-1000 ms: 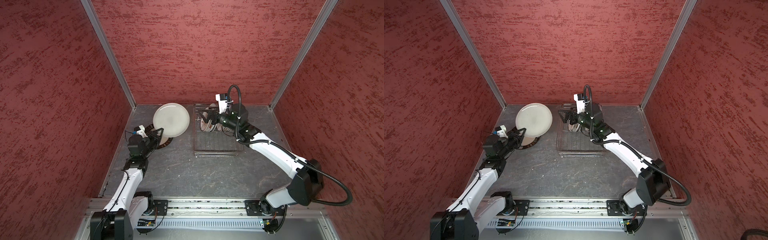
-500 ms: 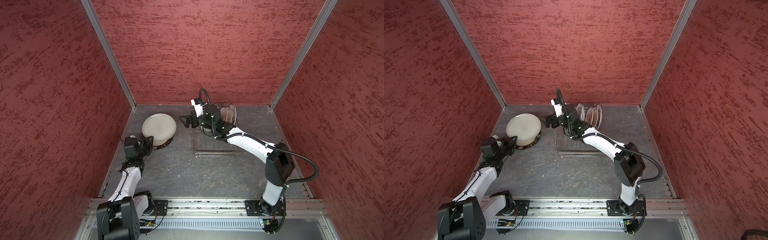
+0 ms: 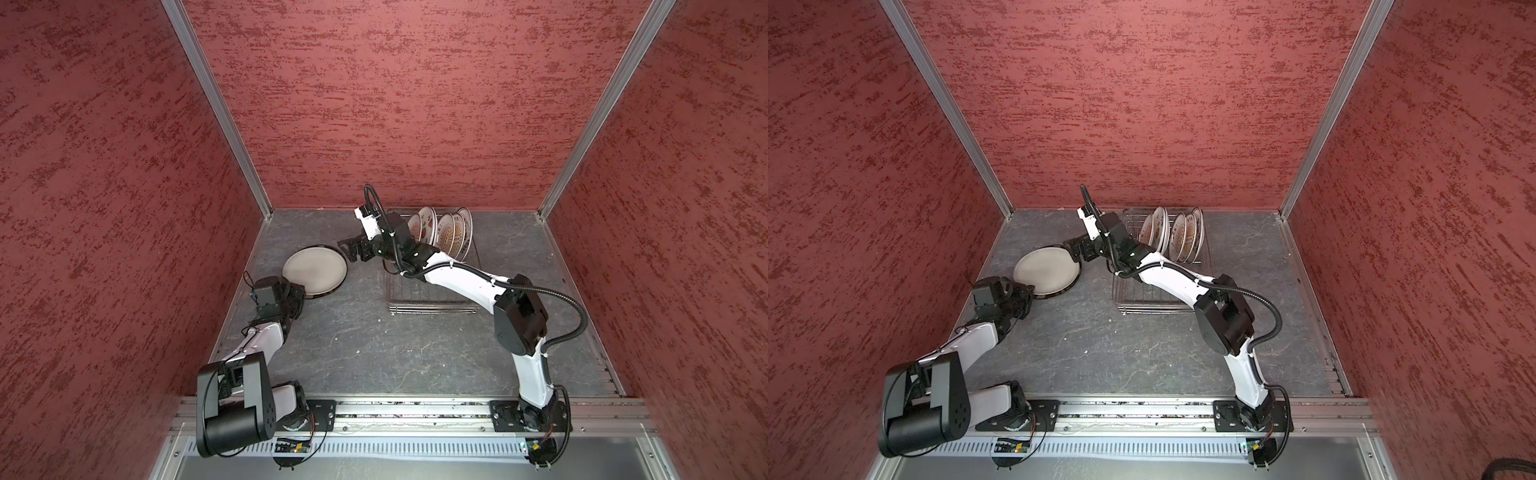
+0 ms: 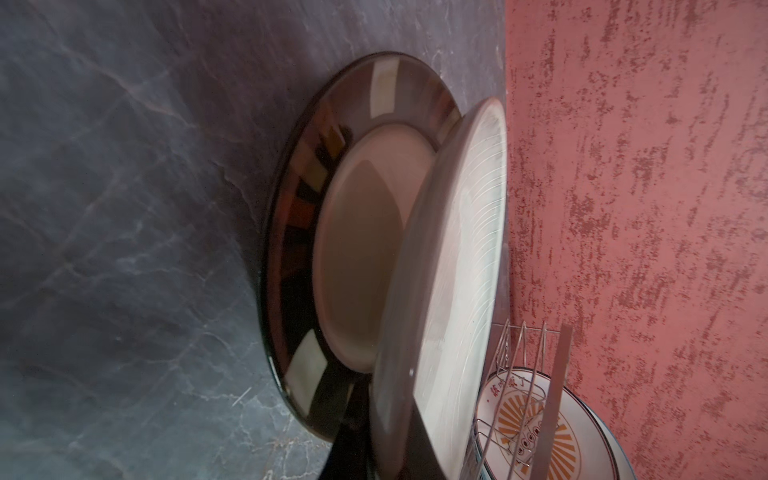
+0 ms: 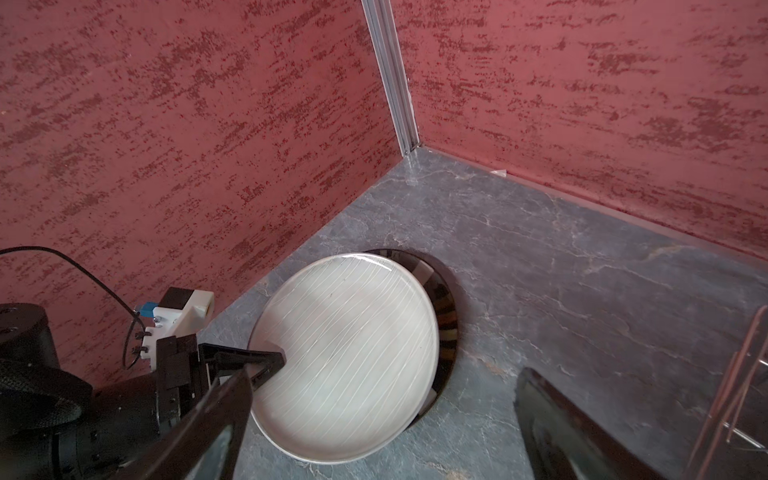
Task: Unload the plates from the dish rack
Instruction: 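Lower the white plate onto the dark-rimmed plate with left while right returns to rack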
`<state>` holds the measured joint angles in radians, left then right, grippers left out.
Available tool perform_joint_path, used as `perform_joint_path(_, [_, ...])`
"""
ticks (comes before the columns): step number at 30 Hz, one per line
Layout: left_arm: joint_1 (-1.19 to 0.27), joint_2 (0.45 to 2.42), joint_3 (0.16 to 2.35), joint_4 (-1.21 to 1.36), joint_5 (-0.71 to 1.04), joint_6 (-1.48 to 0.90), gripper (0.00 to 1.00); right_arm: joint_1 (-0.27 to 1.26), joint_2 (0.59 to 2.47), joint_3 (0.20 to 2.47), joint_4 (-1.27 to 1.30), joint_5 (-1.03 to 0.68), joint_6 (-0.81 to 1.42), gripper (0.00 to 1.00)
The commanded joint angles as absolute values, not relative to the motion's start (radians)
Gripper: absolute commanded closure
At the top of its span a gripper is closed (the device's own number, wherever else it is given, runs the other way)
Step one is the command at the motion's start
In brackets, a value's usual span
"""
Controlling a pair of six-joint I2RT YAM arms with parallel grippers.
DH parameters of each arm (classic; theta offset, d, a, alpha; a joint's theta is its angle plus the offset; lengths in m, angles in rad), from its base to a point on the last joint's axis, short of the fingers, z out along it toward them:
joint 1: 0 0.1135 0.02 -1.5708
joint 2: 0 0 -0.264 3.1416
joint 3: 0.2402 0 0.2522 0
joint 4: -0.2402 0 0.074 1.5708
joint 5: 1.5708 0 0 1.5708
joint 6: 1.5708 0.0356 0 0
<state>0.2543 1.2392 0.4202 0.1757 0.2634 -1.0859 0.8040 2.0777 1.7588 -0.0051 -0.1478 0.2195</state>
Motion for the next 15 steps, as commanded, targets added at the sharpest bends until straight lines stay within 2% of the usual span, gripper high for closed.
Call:
perform_joint_path(1, [0.256,1.213,0.442,0.337,0.258,-1.071,1.00,0.810,2.084,1.792,-0.006,-0.126,0.193,0.01])
perform_joint_path(15, [0.249,1.241,0.449,0.291,0.212,-1.049,1.00,0.833,2.128,1.790,0.009,-0.163,0.182,0.01])
